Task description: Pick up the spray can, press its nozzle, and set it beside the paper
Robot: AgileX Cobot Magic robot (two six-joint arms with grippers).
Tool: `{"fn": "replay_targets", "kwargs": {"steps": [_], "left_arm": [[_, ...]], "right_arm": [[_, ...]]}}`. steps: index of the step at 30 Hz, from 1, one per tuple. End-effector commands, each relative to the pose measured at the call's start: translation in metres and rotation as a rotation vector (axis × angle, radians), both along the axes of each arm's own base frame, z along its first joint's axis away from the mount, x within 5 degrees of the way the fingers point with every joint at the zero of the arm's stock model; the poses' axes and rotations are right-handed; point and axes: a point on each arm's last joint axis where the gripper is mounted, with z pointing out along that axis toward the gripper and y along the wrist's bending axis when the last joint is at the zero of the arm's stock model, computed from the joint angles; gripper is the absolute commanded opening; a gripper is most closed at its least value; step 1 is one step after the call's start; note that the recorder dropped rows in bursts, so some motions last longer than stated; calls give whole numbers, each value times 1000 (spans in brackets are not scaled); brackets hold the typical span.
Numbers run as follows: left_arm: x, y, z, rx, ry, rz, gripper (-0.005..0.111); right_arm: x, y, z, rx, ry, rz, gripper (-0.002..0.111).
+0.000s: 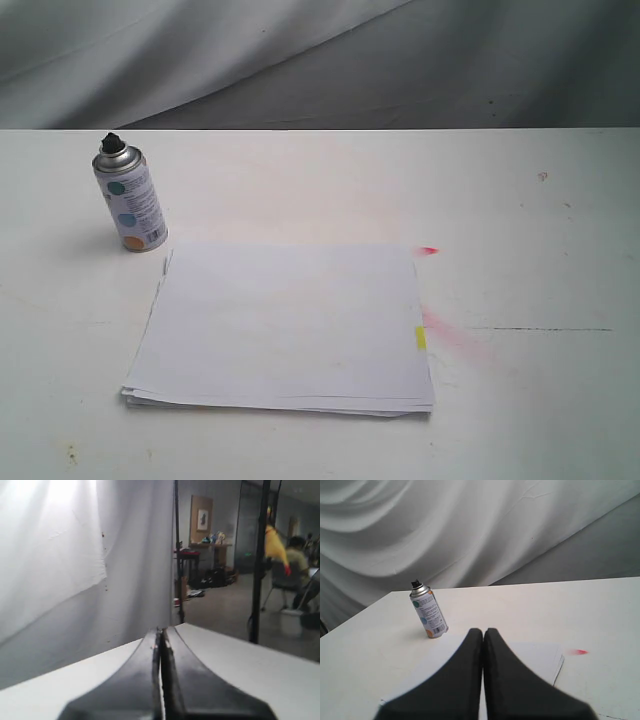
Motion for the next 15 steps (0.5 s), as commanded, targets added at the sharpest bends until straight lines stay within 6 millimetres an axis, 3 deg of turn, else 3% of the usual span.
{"fn": "replay_targets", "kwargs": {"steps": [1,4,8,15], "left_arm": [[-5,4,-10,257,-126,84,0],[-5,10,-16,305,-74,161,0],[2,25,-19,173,40,351,0],[8,39,-20,137,48,515,0]], "right_arm": [[0,-1,-1,-5,-8,-12,0],[0,-1,-1,-1,-7,-10,0],[0,-1,-1,-1,-7,-10,0],[0,-1,-1,-1,-7,-10,0]]}}
